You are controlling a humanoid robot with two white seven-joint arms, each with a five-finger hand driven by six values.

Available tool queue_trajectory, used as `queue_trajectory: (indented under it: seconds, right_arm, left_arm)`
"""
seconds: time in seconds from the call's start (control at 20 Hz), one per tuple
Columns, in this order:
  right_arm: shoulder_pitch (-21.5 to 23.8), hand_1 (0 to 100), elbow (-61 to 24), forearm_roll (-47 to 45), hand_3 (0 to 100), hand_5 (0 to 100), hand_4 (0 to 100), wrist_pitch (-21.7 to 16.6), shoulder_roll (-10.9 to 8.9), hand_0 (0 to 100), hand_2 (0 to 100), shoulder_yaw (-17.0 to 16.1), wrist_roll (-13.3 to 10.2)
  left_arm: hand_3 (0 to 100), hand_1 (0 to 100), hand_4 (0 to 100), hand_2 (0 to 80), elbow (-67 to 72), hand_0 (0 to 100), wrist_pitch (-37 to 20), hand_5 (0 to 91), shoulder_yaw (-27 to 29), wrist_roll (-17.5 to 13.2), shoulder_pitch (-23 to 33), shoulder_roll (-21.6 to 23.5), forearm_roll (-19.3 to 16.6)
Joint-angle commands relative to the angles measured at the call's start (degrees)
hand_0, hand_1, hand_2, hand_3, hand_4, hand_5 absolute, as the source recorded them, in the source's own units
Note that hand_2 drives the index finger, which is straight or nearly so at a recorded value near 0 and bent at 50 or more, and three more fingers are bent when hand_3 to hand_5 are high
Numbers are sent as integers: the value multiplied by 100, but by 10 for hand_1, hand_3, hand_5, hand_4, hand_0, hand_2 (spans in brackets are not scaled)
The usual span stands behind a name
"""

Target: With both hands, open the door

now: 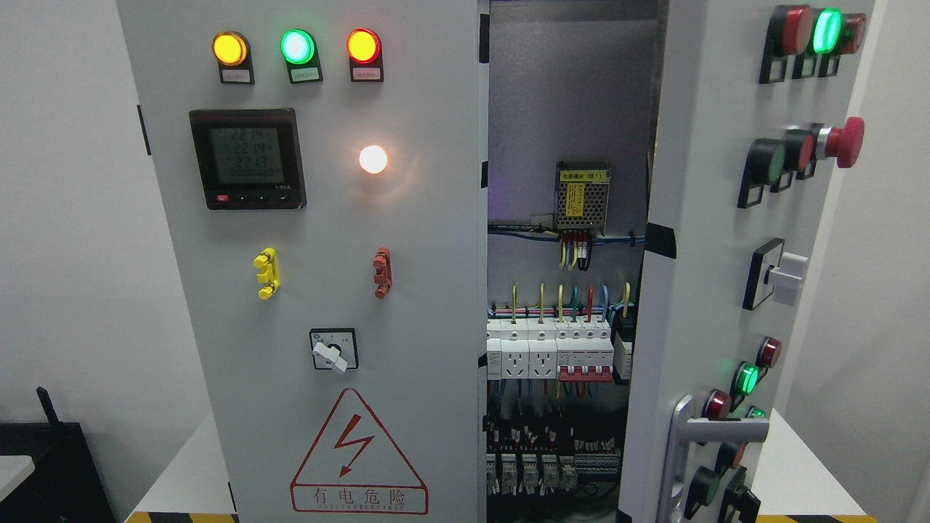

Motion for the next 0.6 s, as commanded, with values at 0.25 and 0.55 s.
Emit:
queue_trajectory:
  seconds: [0.25, 0.55]
  right_arm:
    - [0, 0, 0, 35, 0, 0, 0, -1, 0, 379, 0, 0, 4]
    - [0, 0, 0, 35, 0, 0, 0, -1, 0, 379, 0, 0, -5]
  left_arm:
    - [0, 0, 0, 0, 0, 0, 1, 0, 185, -2, 0, 3, -175]
    - [0, 0, 0, 0, 0, 0, 1, 0, 176, -2, 0, 3, -175]
